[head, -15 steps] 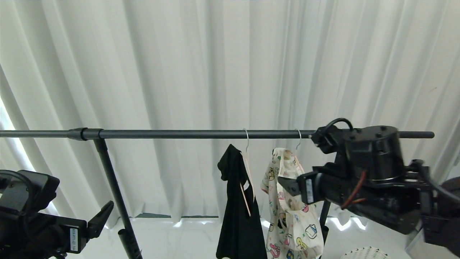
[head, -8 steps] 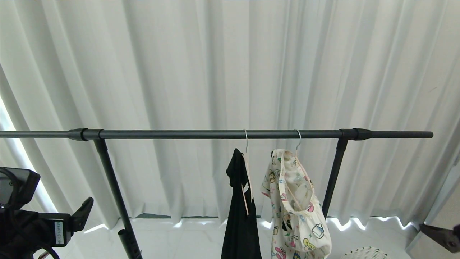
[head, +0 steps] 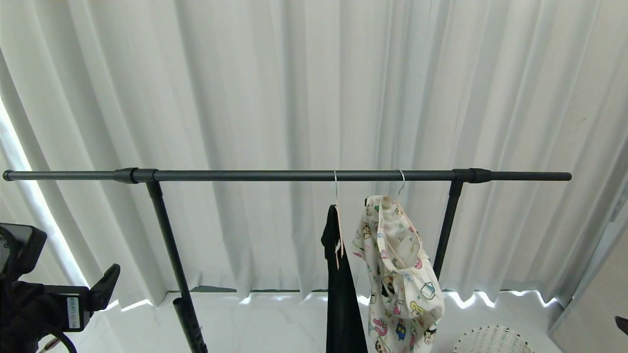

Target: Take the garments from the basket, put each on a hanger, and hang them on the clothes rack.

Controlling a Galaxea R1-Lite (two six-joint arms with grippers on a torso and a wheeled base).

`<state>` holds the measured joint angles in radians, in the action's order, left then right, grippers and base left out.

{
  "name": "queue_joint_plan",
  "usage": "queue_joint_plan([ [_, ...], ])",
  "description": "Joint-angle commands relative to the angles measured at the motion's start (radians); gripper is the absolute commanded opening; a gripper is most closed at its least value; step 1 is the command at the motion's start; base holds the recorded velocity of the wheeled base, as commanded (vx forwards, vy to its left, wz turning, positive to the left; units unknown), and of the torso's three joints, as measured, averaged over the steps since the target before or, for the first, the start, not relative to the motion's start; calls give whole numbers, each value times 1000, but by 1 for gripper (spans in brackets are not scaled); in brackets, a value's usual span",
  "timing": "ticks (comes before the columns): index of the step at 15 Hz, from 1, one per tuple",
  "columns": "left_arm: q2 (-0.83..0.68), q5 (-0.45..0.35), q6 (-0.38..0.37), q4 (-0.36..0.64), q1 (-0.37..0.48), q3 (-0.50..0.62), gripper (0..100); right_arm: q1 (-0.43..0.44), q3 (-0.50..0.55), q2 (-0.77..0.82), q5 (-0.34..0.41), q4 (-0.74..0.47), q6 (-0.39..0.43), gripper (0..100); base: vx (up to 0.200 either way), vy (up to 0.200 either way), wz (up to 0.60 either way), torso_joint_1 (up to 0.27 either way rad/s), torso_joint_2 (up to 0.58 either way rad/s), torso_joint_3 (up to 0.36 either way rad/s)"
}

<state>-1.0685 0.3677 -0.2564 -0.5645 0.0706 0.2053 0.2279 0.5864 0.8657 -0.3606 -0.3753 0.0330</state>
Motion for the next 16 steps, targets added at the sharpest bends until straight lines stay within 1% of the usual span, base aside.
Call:
queue_joint_plan([
  [1, 5, 0, 0, 0, 0, 0, 100, -13, 0, 24, 0, 4, 1, 100, -200, 0, 0, -2, 7, -2],
  [13, 25, 0, -7, 0, 1, -6, 100, -24, -3, 32, -8, 12, 2, 100, -200, 0, 0, 0, 0, 4],
  [14, 44, 0, -35, 0, 0, -14, 100, -30, -2, 30, -8, 13, 4, 100, 0, 0, 0, 0, 0, 0],
  [16, 74, 0, -57, 0, 1, -38, 100, -32, -3, 30, -8, 30, 8, 100, 0, 0, 0, 0, 0, 0],
])
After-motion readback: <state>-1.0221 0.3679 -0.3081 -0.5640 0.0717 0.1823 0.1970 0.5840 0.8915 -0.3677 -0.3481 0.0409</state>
